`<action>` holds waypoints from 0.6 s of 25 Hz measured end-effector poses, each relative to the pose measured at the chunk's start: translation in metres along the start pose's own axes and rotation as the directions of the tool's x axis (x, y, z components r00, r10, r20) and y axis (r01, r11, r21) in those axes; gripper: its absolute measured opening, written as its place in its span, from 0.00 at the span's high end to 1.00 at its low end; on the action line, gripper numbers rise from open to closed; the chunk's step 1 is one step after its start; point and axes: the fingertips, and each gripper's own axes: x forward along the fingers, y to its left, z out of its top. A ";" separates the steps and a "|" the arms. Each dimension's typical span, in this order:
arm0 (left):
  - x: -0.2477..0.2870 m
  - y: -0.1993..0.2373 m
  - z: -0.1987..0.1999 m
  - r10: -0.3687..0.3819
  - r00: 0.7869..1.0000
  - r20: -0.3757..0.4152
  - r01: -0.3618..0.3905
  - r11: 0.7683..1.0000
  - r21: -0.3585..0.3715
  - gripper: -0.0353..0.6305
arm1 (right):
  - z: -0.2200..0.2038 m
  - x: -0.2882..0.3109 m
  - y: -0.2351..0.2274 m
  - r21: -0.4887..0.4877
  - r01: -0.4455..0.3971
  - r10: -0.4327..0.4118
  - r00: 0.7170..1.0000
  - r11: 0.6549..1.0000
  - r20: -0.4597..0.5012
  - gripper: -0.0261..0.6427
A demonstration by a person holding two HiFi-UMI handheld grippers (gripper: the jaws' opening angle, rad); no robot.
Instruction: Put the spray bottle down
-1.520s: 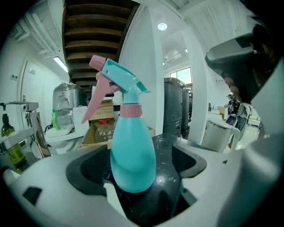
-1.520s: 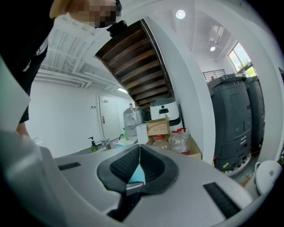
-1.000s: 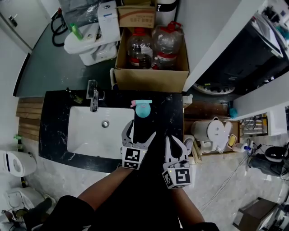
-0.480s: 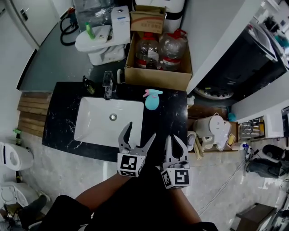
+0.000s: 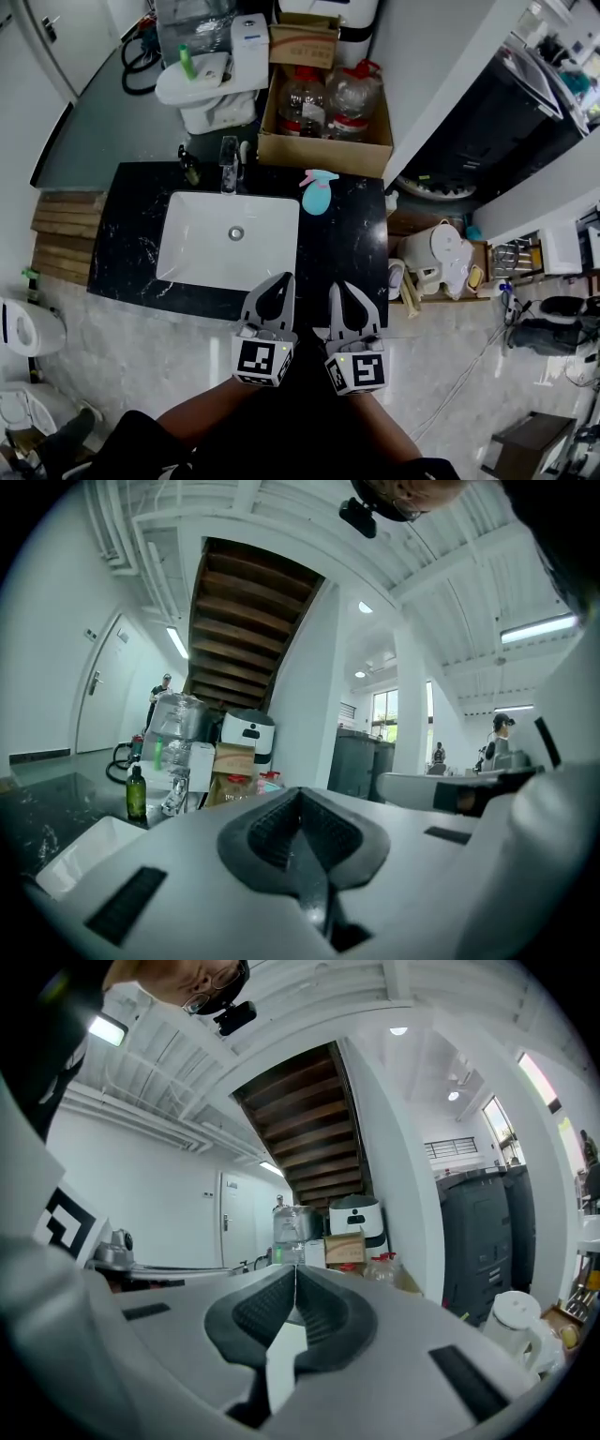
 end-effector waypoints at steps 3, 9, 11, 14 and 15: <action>-0.010 -0.008 0.002 -0.020 1.000 0.005 0.020 1.000 0.016 0.93 | 0.000 -0.010 0.004 -0.003 0.019 -0.019 1.000 1.000 -0.012 0.94; -0.020 -0.023 0.002 -0.082 0.997 -0.005 0.082 0.996 0.044 0.93 | -0.005 -0.022 0.000 -0.023 0.103 -0.103 0.994 0.994 -0.027 0.94; -0.022 -0.024 0.000 -0.085 0.996 -0.010 0.085 0.995 0.046 0.93 | -0.004 -0.025 0.002 -0.036 0.095 -0.096 0.995 0.995 -0.021 0.94; -0.023 -0.026 -0.002 -0.085 0.996 -0.014 0.086 0.995 0.054 0.93 | -0.003 -0.028 0.005 -0.057 0.085 -0.086 0.996 0.995 -0.016 0.94; -0.023 -0.026 -0.002 -0.085 0.996 -0.013 0.085 0.995 0.057 0.93 | -0.003 -0.029 0.006 -0.054 0.082 -0.083 0.996 0.995 -0.017 0.94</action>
